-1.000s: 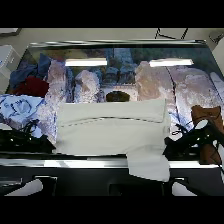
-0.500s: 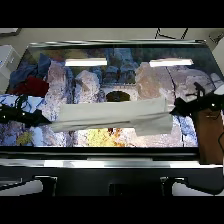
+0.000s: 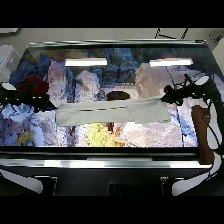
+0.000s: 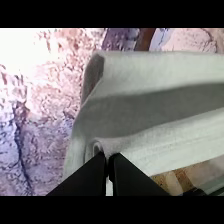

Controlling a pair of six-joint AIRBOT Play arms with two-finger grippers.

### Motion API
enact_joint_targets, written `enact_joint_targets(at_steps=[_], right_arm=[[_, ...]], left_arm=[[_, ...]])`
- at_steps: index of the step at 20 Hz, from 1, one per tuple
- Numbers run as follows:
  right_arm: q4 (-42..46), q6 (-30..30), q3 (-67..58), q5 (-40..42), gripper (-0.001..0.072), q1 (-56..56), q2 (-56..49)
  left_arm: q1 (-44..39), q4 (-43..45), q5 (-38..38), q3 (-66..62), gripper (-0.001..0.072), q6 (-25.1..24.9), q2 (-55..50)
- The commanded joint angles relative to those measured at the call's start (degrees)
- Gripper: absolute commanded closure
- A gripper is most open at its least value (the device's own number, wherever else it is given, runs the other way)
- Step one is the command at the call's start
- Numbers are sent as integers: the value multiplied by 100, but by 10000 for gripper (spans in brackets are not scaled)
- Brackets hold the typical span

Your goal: Fold the clothes and pants, and hang the long-sleeved shirts on hangers.

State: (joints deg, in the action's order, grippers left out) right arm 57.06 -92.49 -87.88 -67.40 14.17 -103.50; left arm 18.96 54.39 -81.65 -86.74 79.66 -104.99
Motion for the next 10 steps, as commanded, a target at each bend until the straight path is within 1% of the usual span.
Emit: enact_joint_targets(at_steps=[1,2,3,4,5,6,7,8,10], right_arm=[[-433,83,-59,-11,655,-20,-365],[-501,144,-63,-48,655,-20,-348],[-553,140,-83,-153,635,4,-304],[-577,142,-184,-354,522,79,-254],[-619,175,-337,-730,365,223,-212],[-645,361,-538,-1193,198,474,-186],[-616,446,-695,-1633,86,804,-179],[-568,433,-739,-1956,74,1145,-175],[-249,302,-664,-2345,74,1755,-175]], left_arm=[[-46,-164,-31,-203,683,96,-431],[-46,-170,-37,-203,680,92,-442],[-26,-192,-57,-225,604,63,-433],[4,-203,-192,-313,418,46,-431],[79,-195,-527,-483,194,39,-426],[179,-192,-896,-697,53,-20,-422],[319,-190,-1257,-951,0,-11,-409],[452,-190,-1499,-1165,0,11,-376],[704,-190,-1582,-1390,0,304,-184]])
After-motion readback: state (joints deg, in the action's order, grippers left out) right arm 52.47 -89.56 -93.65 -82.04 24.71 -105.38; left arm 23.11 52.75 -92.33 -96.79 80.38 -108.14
